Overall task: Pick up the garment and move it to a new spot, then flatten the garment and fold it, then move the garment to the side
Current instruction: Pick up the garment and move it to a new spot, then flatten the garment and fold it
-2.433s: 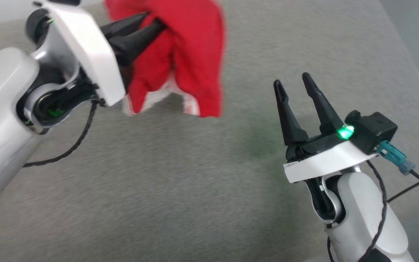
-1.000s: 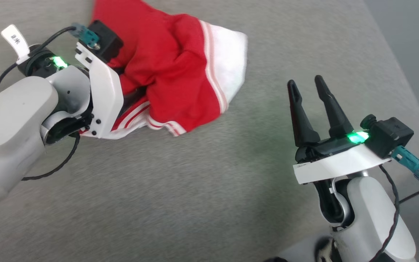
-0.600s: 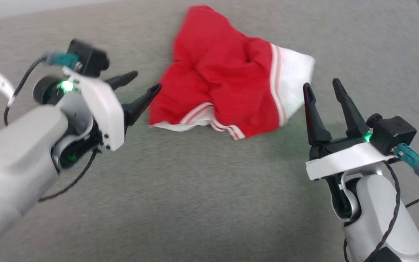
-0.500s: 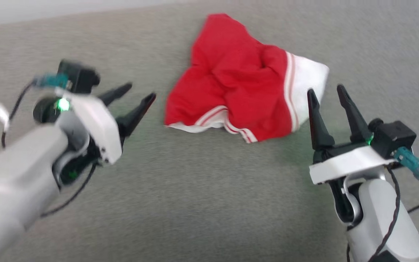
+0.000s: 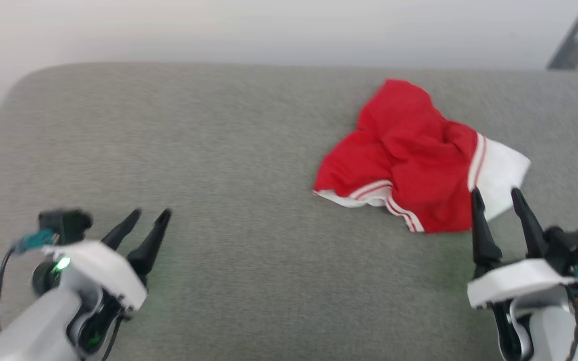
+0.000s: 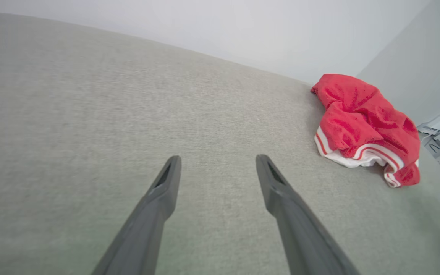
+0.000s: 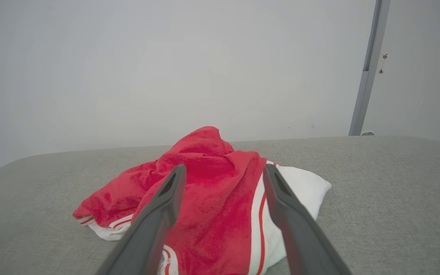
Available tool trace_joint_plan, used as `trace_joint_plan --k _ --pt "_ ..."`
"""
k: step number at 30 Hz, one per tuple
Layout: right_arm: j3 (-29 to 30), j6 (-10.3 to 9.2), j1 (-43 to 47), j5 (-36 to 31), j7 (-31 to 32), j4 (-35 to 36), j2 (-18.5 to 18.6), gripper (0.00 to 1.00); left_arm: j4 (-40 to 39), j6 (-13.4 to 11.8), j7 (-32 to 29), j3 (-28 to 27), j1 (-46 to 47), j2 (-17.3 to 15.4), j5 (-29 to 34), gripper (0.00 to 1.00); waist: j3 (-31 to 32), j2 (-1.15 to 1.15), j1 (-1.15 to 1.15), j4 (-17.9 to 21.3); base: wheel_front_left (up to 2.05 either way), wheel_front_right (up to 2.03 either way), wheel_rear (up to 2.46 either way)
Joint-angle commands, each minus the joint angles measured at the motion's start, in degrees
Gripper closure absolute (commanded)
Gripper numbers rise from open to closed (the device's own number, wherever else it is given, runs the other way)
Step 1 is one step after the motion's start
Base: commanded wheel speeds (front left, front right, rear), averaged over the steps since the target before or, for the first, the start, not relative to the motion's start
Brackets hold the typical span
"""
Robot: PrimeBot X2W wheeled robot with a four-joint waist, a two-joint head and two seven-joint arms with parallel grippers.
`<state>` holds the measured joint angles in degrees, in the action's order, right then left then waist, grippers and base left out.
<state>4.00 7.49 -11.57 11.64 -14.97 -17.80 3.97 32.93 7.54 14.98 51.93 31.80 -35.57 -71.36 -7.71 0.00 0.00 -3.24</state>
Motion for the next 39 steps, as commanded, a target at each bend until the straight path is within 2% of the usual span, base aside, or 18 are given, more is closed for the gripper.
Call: trace_joint_plan --k 1,6,11,14,19,26,30,39 --pt "0.47 0.01 1.37 0.06 -0.25 0.25 0.21 0.0 -0.25 -0.52 0.26 -2.36 -2.31 0.14 1.98 0.0 3.46 0.0 0.0 -3.51 0.0 0.0 0.0" --pt "1.92 0.01 4.93 0.21 0.5 1.33 0.55 0.0 -4.43 -3.44 0.27 -15.78 -12.84 1.57 13.2 0.0 5.31 0.0 0.0 -5.09 0.0 0.0 0.0" --pt "3.15 0.01 6.7 -0.11 0.96 2.7 0.88 0.0 -11.18 -5.81 0.27 -28.76 -23.1 4.99 24.83 0.0 5.91 0.0 0.0 -5.31 0.0 0.0 0.0" --pt "3.53 0.01 7.2 -0.25 1.28 3.77 1.0 0.0 -14.34 -6.07 0.28 -35.04 -27.83 7.46 32.24 0.0 6.11 0.0 0.0 -5.0 0.0 0.0 0.0" --pt "4.18 0.01 7.41 -0.51 1.8 5.47 1.07 0.0 -20.15 -3.86 0.28 -43.8 -32.68 12.4 43.15 0.0 5.99 0.0 0.0 -4.54 0.0 0.0 0.0" --pt "4.24 0.01 6.52 0.06 2.37 9.15 0.57 0.0 -25.57 -1.19 0.28 -51.12 -34.74 17.6 53.62 0.0 5.44 0.0 0.0 -3.74 0.0 0.0 0.0" --pt "3.9 0.01 7.11 -0.19 2.77 9.87 0.36 0.0 -26.18 -0.46 0.28 -53.16 -35.32 19.81 56.01 0.0 5.38 0.0 0.0 -3.38 0.0 0.0 0.0" --pt "3.71 0.01 7.33 -0.32 3.0 9.45 0.01 0.0 -25.5 -0.03 0.28 -54.13 -35.78 21.73 57.29 0.0 4.88 0.0 0.0 -3.03 0.0 0.0 0.0"
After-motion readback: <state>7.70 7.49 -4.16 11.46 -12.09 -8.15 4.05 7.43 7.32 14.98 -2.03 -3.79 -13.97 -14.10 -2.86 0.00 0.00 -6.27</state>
